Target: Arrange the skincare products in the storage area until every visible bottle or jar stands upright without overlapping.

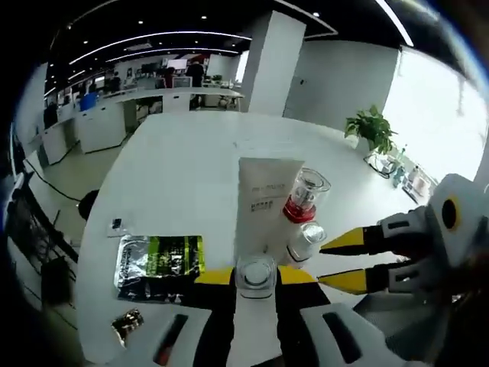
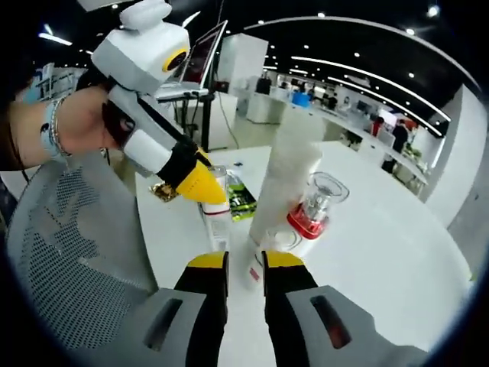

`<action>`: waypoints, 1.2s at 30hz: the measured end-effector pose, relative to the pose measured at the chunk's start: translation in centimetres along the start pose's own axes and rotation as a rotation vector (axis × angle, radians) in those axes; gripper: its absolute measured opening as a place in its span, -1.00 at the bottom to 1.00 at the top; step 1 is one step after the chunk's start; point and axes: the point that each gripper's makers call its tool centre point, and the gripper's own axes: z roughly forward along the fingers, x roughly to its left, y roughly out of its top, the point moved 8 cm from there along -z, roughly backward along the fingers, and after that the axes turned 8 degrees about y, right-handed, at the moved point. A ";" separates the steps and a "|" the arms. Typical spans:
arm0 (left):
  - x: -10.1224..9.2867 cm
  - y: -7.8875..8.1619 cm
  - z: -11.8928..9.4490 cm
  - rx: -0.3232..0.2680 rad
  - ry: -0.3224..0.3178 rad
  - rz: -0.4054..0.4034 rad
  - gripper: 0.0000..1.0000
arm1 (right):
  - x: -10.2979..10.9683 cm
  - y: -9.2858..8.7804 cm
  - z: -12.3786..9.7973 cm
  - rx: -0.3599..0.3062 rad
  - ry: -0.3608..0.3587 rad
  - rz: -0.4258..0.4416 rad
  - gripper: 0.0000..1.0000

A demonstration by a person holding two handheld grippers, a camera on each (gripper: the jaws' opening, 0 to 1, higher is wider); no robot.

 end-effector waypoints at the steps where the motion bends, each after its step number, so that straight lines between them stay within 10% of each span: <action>1: -0.2 -0.1 0.3 0.008 0.011 0.026 -0.61 | -0.1 -0.2 0.0 0.013 -0.005 0.008 -0.69; 17: -2.6 1.0 2.5 -0.042 0.033 0.203 -0.60 | -1.1 -1.3 0.0 0.094 -0.059 0.036 -0.70; 36: -1.8 2.4 0.8 -0.079 -0.063 0.120 -0.41 | -1.3 -1.7 0.2 0.114 -0.053 0.053 -0.70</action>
